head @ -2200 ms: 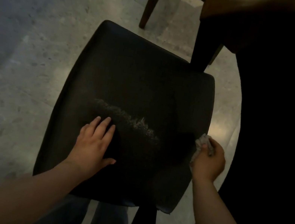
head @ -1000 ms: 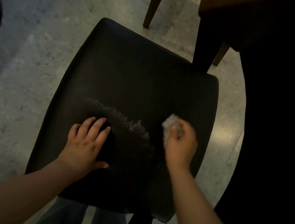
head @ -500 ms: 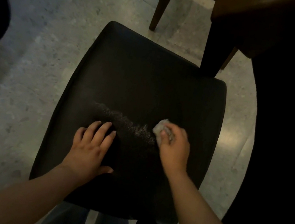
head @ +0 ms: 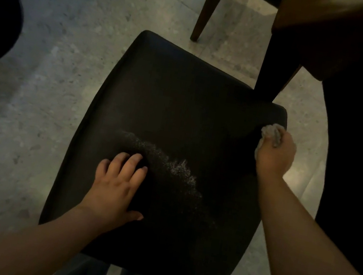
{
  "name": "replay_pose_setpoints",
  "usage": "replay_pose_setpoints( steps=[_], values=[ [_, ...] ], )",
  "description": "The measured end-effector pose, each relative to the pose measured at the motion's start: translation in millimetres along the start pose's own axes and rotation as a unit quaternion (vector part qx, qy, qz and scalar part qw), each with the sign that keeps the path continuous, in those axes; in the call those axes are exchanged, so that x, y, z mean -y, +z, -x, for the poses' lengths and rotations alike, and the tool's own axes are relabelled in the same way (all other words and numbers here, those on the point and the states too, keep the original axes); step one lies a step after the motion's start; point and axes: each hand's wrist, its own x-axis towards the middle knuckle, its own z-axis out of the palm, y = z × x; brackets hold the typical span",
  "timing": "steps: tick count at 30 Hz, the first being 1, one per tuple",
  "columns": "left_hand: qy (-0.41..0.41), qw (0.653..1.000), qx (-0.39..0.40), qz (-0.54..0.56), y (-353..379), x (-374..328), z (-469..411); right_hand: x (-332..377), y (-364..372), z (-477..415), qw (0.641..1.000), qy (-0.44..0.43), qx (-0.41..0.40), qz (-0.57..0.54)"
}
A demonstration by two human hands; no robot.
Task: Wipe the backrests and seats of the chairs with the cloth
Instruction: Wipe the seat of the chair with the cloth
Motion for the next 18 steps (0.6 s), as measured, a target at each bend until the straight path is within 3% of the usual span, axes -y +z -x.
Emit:
replay_pose_setpoints(
  steps=[5,10,18],
  values=[
    [0.0,1.0,0.01,0.007,-3.9,1.3,-0.5,-2.8,20.8,80.2,0.99,-0.072,0.119,0.001],
    [0.034,0.998,0.019,0.041,-15.0,9.5,3.9,-8.3,22.6,127.4,0.97,-0.065,0.231,-0.035],
    [0.046,0.99,-0.003,0.134,-64.5,15.1,17.8,23.3,-30.8,139.5,0.984,-0.027,0.161,-0.072]
  ],
)
